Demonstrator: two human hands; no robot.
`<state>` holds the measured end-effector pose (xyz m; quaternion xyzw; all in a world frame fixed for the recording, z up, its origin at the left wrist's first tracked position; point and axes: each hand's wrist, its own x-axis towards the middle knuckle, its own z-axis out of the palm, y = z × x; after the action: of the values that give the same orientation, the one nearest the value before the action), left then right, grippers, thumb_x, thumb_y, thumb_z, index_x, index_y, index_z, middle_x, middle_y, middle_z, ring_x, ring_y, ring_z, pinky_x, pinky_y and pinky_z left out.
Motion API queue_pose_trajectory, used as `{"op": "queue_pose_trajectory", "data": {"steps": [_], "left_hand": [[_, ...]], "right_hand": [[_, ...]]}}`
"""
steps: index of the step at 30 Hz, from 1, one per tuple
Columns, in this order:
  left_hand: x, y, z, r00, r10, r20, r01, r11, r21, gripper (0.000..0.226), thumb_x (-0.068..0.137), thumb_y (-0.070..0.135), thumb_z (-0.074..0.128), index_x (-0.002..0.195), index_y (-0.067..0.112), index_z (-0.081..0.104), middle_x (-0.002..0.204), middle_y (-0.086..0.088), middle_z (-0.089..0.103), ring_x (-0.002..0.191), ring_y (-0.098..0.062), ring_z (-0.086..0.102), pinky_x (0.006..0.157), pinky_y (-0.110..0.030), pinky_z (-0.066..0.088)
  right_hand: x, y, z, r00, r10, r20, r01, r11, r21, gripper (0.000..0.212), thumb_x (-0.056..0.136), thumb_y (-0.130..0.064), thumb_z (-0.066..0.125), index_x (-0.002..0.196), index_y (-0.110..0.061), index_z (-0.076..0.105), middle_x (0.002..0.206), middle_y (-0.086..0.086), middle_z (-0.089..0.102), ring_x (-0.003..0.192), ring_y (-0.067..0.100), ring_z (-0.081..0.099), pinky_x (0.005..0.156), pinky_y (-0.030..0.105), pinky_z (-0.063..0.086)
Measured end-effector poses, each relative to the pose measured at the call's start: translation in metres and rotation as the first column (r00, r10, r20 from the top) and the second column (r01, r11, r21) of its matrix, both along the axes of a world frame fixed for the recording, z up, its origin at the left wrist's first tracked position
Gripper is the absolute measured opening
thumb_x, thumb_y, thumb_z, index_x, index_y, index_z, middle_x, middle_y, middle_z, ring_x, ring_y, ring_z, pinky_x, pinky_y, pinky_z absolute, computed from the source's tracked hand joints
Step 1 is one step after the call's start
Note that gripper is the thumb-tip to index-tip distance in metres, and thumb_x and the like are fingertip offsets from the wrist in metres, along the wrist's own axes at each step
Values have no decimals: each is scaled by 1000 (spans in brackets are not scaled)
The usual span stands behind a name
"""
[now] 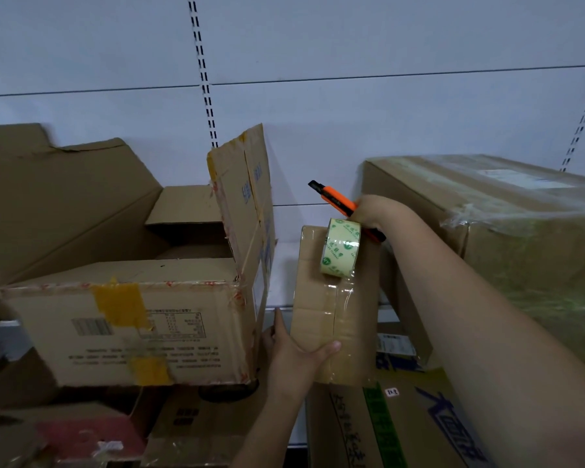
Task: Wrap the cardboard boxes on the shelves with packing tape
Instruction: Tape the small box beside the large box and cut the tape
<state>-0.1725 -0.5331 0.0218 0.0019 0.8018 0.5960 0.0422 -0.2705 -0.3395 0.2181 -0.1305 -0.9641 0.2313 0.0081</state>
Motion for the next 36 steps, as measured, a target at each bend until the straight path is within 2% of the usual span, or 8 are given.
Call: {"op": "queue_pose_trajectory", "data": {"steps": [4,8,10,12,14,22,26,36], "left_hand": [[8,2,12,985,-19,-173,-5,991,-137,122,72,40,86,158,36,-1,163,2,8,145,-18,27,107,-36,39],[4,2,27,860,7,-510,-161,952,-260,84,95,19,61,157,39,6,156,9,26,126,-5,46,91,-22,47],[-7,3,37,825,-3,-565,-190,941,-282,82,97,18,55,157,39,3,156,10,25,129,-9,45,94,-27,50],[-16,9,41,837,-41,-545,-153,939,-306,81,99,23,53,157,38,-1,158,9,18,138,-12,36,104,-34,46],[-19,17,40,837,-48,-546,-157,934,-322,76,101,26,49,158,34,0,159,4,15,143,-18,29,111,-40,40],[-13,18,32,803,-40,-595,-82,981,-176,64,94,7,56,149,23,29,153,8,14,137,-2,26,112,-19,32],[-17,18,37,837,-126,-533,4,974,-225,60,94,37,64,145,21,37,158,11,6,144,-2,14,100,4,6],[-89,27,75,907,-259,-331,135,925,-355,44,98,35,59,136,16,51,150,-9,34,132,-21,42,97,-23,31]], "right_hand": [[-6,6,-9,996,-86,3,85,973,-212,24,90,-27,67,103,-6,63,74,12,58,60,24,53,62,31,44],[-14,5,-36,974,-199,107,225,804,-551,23,95,-19,62,78,-9,49,74,13,49,61,22,45,56,31,38],[-14,-2,-64,962,-231,147,270,709,-652,15,95,-16,63,88,-5,55,83,14,54,66,25,50,55,33,40],[-16,-7,-92,956,-269,120,259,572,-778,31,88,-18,73,111,0,61,106,16,64,89,29,61,67,38,51],[-19,-12,-104,953,-301,29,181,492,-852,27,84,-15,77,107,-6,67,110,15,67,103,29,63,83,40,54],[-13,-19,-114,877,-449,-171,66,465,-883,7,80,-12,73,83,-18,71,98,10,71,97,27,67,91,46,55],[-11,-21,-111,828,-514,-223,38,448,-893,4,79,-15,67,76,-16,65,98,15,72,95,30,68,87,45,55],[-23,-27,-93,724,-542,-427,-30,595,-804,11,89,-13,67,82,-22,67,93,3,72,86,20,65,73,30,52]]}}
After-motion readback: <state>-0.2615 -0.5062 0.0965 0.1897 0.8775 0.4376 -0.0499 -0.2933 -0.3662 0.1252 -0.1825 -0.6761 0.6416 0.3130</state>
